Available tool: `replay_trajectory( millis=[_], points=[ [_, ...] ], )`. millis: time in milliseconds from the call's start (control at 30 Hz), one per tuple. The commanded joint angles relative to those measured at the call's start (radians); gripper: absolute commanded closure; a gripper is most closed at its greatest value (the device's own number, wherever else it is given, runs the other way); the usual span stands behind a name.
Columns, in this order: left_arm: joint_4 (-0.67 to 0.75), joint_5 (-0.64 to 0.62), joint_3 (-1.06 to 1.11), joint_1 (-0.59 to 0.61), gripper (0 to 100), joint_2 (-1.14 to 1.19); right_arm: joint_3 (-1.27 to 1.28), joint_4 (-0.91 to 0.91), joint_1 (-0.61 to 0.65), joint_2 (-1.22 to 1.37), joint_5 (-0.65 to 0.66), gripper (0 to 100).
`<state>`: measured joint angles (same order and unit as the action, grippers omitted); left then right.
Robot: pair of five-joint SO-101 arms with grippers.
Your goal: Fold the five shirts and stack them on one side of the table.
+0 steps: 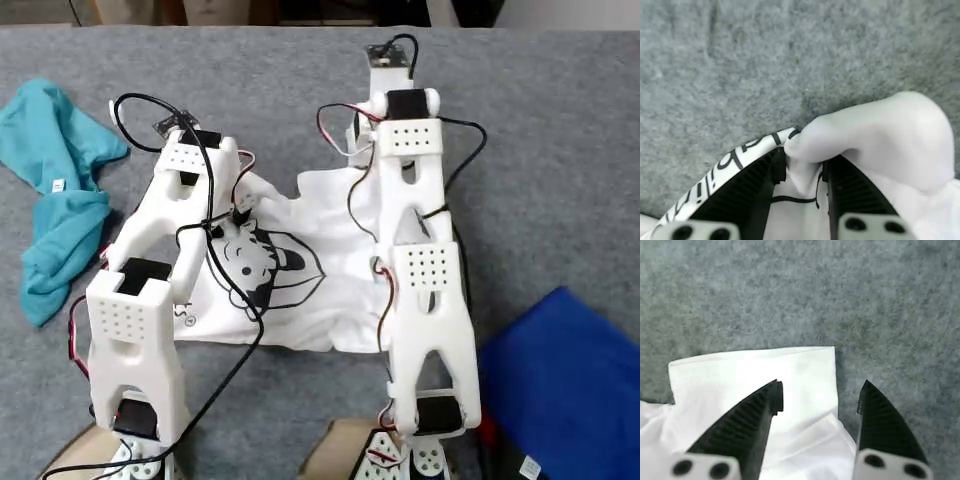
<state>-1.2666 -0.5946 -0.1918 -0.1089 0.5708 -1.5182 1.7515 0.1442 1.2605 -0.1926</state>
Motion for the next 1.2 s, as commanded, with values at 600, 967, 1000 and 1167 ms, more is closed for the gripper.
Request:
replay_trajectory(
  millis=[600,967,1000,1167],
  points=[
    [0.041,-0.009,0.002,0.000,85,-0.013,-0.012,-0.092,-0.022,0.073,0.018,96.5],
    [0.032,-0.011,0.002,0.011,84,-0.016,-0.151,-0.077,-0.110,0.077,-0.035,99.4],
    [0.020,-0.011,0.000,0.011,83,-0.019,-0.151,-0.077,-0.127,0.074,-0.058,99.4],
    [-0.127,-0.011,-0.153,0.026,70,-0.084,-0.151,-0.117,-0.220,0.071,-0.112,99.4]
  ],
)
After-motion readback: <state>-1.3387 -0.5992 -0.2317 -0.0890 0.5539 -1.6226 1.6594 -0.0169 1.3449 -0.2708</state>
